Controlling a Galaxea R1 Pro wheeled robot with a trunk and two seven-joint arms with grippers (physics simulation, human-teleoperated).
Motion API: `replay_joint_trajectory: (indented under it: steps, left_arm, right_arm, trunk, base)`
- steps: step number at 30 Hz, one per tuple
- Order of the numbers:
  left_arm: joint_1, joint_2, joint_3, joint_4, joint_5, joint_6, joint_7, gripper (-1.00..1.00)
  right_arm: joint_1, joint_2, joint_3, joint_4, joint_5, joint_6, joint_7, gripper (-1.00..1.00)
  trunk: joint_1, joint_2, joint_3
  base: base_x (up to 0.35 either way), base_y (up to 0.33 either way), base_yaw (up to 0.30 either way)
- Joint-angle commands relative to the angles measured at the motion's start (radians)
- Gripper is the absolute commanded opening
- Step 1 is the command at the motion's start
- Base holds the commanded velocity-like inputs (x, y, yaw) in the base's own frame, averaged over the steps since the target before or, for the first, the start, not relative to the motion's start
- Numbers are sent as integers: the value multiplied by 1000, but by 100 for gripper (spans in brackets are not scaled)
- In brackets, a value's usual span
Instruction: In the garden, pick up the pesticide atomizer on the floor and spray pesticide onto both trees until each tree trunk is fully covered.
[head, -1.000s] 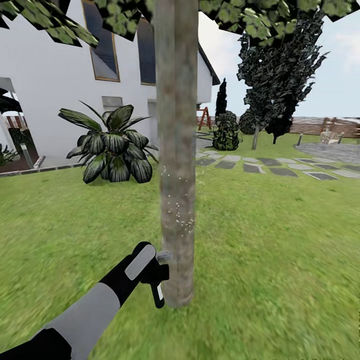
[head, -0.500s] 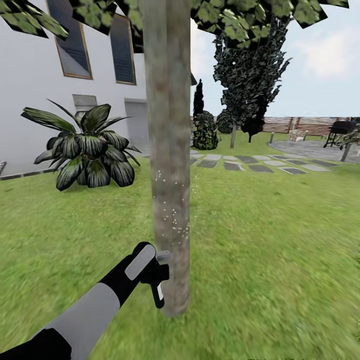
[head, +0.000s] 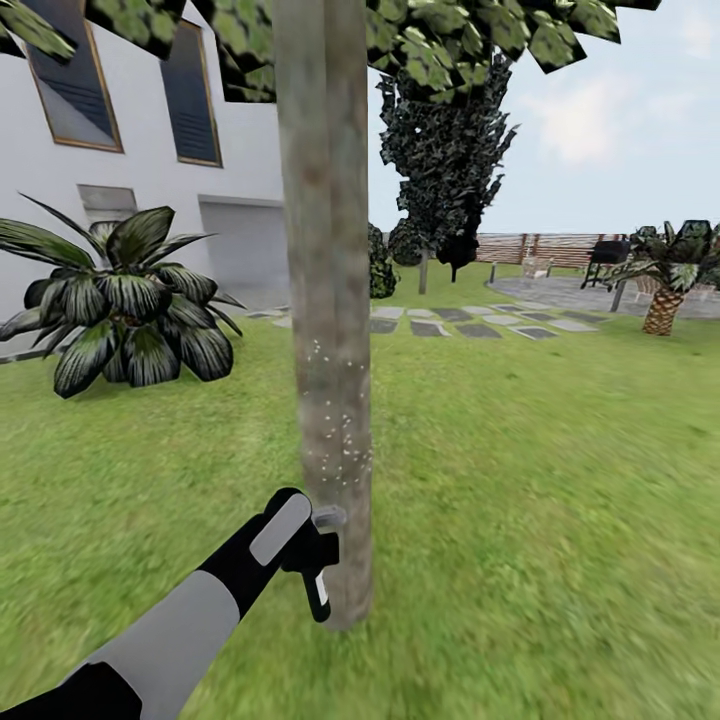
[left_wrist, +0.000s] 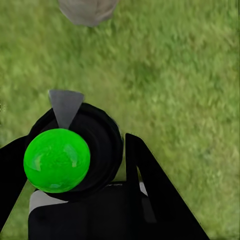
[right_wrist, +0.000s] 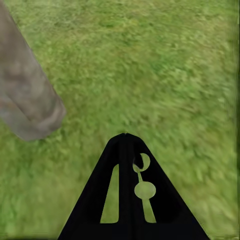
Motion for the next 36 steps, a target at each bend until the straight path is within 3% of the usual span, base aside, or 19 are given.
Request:
replay_joint_trajectory:
  steps: [1, 11, 25, 30, 31, 32, 33, 36]
  left_arm:
    - [0, 1, -3, -1, 10, 0, 9, -100]
    - [1, 1, -3, -1, 11, 0, 7, -100]
    - [1, 1, -3, 0, 9, -24, 7, -100]
    - [15, 1, -5, -1, -2, -30, -9, -100]
    - [16, 1, -5, -1, -4, -31, -12, -100]
    - [26, 1, -5, -1, -18, -31, -17, -100]
    - [32, 1, -5, -1, -25, -31, -21, -100]
    - [41, 1, -6, -1, -35, -31, -38, -100]
  right_arm:
    - [0, 0, 0, 1, -8, -3, 3, -100]
    - [0, 0, 0, 1, -7, -3, 3, -100]
    - [0, -3, -2, 1, -13, -1, 8, -100]
    - [-3, -16, -11, 1, -21, 23, 44, -100]
    - [-9, -25, -14, 1, -22, 62, 72, -100]
    - [-28, -58, -30, 1, -43, 196, 151, -100]
    - [-38, -74, -45, 2, -71, 263, 198, -100]
    - [-56, -99, -65, 3, -121, 369, 288, -100]
  trunk:
    - [0, -1, 0]
    - [0, -1, 0]
    - [0, -1, 0]
    - [0, -1, -1]
    - [0, -1, -2]
    - [0, -1, -2]
    - [0, -1, -3]
    - [0, -1, -4]
  base:
    - [-173, 295, -276]
    - [-129, 303, -276]
    - [75, 334, -276]
    - [74, 335, -275]
    - [73, 335, -274]
    - [73, 335, -273]
    - [73, 335, -273]
    - [73, 335, -273]
